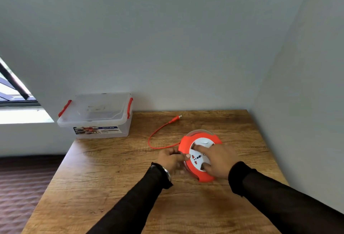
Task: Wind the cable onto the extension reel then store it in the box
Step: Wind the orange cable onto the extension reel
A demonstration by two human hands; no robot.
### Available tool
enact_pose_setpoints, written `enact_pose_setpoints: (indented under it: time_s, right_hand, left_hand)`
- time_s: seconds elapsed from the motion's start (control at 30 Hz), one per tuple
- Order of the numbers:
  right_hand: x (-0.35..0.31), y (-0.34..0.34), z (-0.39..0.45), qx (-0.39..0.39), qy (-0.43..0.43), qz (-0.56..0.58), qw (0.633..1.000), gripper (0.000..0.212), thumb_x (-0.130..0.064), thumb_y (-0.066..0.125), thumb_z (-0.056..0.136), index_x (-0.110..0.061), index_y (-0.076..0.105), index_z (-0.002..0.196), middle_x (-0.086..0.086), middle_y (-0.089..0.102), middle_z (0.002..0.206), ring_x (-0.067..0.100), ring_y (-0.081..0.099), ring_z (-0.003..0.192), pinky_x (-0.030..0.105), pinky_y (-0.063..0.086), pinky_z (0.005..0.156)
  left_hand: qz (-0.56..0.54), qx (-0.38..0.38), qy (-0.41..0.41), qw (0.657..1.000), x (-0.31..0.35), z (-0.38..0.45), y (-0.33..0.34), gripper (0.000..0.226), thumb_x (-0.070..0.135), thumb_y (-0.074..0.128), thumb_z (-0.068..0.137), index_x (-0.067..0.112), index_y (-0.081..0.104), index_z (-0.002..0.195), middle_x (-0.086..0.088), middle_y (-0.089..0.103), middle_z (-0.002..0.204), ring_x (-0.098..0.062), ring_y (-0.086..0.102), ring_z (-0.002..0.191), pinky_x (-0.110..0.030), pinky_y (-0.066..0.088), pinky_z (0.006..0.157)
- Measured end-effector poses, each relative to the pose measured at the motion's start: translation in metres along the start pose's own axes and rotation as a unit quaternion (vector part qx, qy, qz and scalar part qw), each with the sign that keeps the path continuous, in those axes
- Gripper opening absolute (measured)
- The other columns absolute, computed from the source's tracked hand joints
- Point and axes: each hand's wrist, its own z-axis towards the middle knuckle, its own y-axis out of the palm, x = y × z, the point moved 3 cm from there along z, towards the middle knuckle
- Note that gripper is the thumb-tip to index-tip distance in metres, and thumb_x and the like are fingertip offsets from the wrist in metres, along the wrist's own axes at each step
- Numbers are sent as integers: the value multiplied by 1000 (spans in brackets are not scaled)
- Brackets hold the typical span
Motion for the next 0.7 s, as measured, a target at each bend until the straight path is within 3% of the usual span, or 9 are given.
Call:
enact_pose_setpoints:
  time_s: [0.1,0.23,0.33,0.47,0.53,0.6,0.63,0.7]
  right_hand:
    - [2,-2,0,34,17,-21,999,67,-58,44,78,-43,25,140,2,67,115,27,61,100,36,44,85]
    - [-2,1,-3,50,171,143,973,70,-64,50,74,-42,33,138,-7,67,113,20,64,96,27,45,67]
    - [-5,5,-5,28,252,323,912,71,-56,65,72,-40,40,136,-8,61,125,18,61,103,25,48,72]
    - [-5,4,-9,27,283,498,819,75,-42,79,68,-31,46,135,-4,56,132,-4,54,78,14,41,62]
    - [-6,5,-8,39,291,540,789,78,-43,80,68,-26,46,136,-2,51,138,6,57,93,19,41,70]
    - [-7,8,-10,60,327,601,727,78,-42,79,71,-19,45,137,1,47,142,17,54,110,27,44,76]
    - [-9,10,-11,68,350,638,683,75,-38,78,74,-16,45,137,3,47,142,18,56,105,27,45,72]
    - [-13,10,-12,61,377,680,626,67,-30,72,82,-14,42,140,7,55,132,12,57,72,22,43,56]
  left_hand:
    - [15,16,24,999,1,1,2,17,2,75,74,8,66,87,-4,69,67,-21,64,54,-37,56,59]
    - [-13,45,65,997,-5,-2,11,14,1,73,76,8,61,75,0,63,58,-16,61,49,-29,55,49]
    - [26,60,90,994,-1,-2,15,17,7,74,77,10,58,73,-1,59,60,-16,59,54,-31,52,51]
    - [64,60,103,991,9,-2,14,14,11,75,77,6,63,81,-16,66,81,-36,67,76,-59,57,71]
    - [59,57,110,991,9,-2,14,13,12,75,78,7,65,83,-15,69,83,-36,70,77,-58,57,70]
    - [45,55,119,990,4,-3,16,12,11,75,78,9,65,83,-14,68,81,-32,69,73,-53,58,69]
    - [36,60,123,990,0,-4,16,11,11,75,78,10,64,82,-15,66,79,-30,67,71,-49,57,68]
    - [15,76,133,988,-7,-5,16,11,9,74,78,11,64,80,-14,61,76,-27,62,70,-43,55,66]
